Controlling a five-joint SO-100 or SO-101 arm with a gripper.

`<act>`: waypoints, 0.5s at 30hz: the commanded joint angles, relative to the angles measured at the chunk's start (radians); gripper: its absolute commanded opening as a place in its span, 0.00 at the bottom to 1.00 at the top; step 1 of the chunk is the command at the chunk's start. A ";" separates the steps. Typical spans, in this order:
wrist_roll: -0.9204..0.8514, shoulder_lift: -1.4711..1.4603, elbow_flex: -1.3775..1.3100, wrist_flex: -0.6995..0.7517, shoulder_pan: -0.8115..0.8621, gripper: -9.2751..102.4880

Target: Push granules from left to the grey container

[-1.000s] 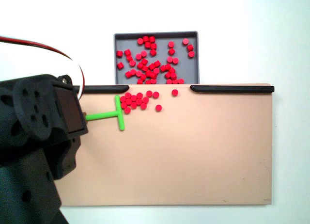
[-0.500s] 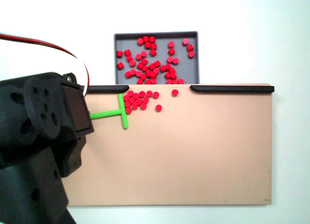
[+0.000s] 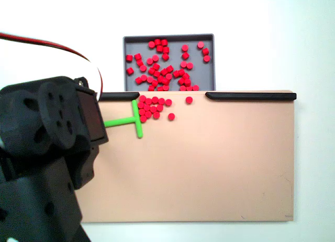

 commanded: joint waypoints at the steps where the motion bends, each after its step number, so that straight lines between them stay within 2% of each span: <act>1: -0.011 0.003 0.003 -0.002 0.014 0.08; 15: -0.041 0.002 0.005 -0.002 0.031 0.08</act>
